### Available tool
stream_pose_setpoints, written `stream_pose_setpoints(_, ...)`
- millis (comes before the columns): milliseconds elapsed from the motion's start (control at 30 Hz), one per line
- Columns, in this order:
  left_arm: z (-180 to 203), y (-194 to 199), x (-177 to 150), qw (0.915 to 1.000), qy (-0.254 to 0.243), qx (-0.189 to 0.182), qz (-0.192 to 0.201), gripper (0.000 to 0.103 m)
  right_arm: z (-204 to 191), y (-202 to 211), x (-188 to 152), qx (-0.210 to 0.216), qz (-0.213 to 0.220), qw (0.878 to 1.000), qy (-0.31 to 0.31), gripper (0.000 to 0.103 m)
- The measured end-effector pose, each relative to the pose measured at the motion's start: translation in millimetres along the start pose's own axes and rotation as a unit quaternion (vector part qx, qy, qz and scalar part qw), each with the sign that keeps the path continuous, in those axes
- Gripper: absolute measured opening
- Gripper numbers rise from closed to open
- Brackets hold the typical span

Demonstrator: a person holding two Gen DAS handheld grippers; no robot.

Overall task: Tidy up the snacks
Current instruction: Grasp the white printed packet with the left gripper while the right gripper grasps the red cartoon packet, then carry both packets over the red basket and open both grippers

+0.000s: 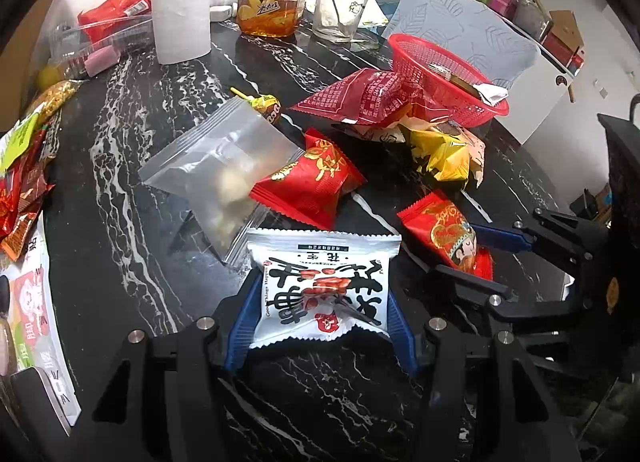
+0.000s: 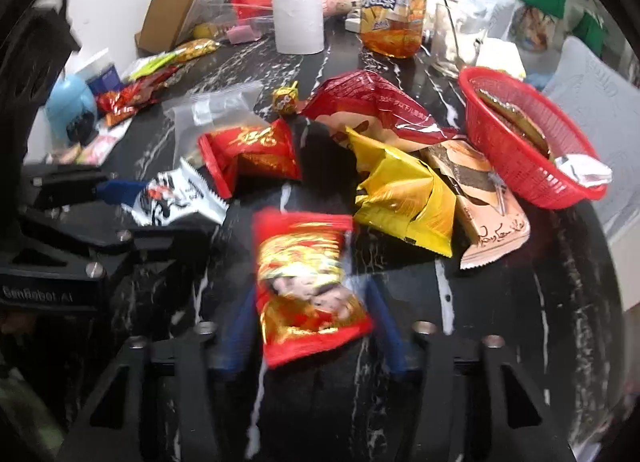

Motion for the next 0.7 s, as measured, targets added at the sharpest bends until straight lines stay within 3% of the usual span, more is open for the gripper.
stream_pose_setpoints(167,3.6,0.4,-1.3,1.0,-0.005,0.002,-0.003,0.057,-0.7,6.1,-6.3,0.006,0.009,1.0,-0.002,0.036)
stream_pose_setpoints(700,38.4,7.8,-2.4,0.9987,-0.049,-0.016,0.006,0.057,6.1,30.3,-35.6,0.039,0.029,0.997,-0.058,0.033)
Point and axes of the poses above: each gripper's, at about its wrist camera, not at the fingertips, and y roughly against the way its jaws point, z to its right, x to its top, the point moved 5 cm from there along -y, roughly the way its jaws point, and after that the axes turned 15 degrees about -z, right-handed, at the moved point
